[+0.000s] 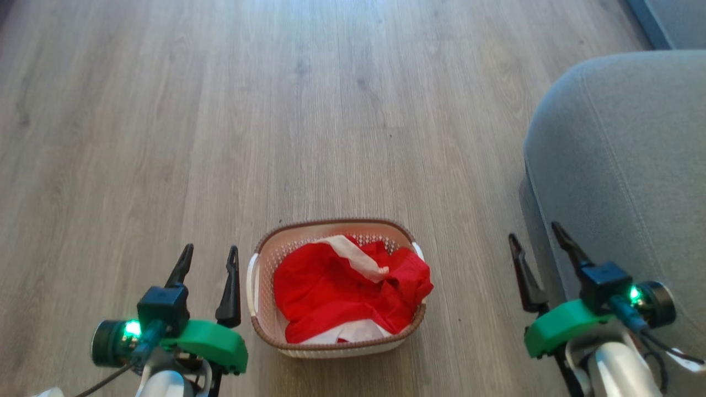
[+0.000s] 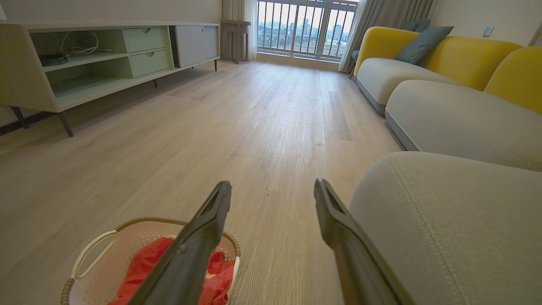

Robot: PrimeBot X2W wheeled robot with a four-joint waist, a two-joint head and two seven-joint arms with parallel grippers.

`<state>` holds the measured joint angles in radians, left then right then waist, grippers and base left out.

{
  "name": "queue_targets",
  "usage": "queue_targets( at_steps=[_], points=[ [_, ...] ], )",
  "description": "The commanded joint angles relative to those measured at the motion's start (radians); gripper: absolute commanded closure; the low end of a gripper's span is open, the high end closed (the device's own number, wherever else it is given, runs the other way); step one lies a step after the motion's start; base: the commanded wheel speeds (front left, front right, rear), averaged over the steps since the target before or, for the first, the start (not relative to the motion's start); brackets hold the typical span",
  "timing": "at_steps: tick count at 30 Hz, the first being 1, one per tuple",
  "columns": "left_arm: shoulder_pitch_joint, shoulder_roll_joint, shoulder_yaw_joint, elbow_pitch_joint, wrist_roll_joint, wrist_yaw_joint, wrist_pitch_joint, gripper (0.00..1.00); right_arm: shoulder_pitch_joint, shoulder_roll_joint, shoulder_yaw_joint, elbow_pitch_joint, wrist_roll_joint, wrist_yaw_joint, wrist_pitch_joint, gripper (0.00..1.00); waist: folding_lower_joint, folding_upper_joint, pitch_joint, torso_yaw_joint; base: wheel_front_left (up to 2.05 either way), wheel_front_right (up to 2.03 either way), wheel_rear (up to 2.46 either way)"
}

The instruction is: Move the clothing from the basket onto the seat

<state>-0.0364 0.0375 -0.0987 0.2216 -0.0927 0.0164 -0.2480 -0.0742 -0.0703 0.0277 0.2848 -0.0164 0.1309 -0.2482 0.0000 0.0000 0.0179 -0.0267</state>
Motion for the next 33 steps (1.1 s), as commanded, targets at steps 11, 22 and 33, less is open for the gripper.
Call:
queue_targets(
  at_steps=[11, 22, 33],
  points=[
    [-0.251, 0.013, -0.029, 0.057, 0.043, -0.038, -0.014, 0.0, -0.222, -0.018, -0.027, -0.147, -0.001, 0.0, -0.014, 0.0, 0.0, 0.0, 0.327, -0.052, 0.0, 0.0, 0.0],
    [-0.576, 0.061, -0.154, 0.257, 0.123, -0.12, -0.014, 0.0, -0.386, -0.009, -0.076, -0.229, 0.005, 0.0, -0.014, 0.0, 0.0, 0.0, 0.649, -0.087, 0.0, 0.0, 0.0],
    [-0.761, 0.125, -0.244, 0.493, 0.134, -0.142, -0.014, 0.0, -0.458, 0.011, -0.085, -0.26, 0.027, 0.0, -0.014, 0.0, 0.0, 0.0, 0.783, -0.145, 0.0, 0.0, 0.0]
  ],
)
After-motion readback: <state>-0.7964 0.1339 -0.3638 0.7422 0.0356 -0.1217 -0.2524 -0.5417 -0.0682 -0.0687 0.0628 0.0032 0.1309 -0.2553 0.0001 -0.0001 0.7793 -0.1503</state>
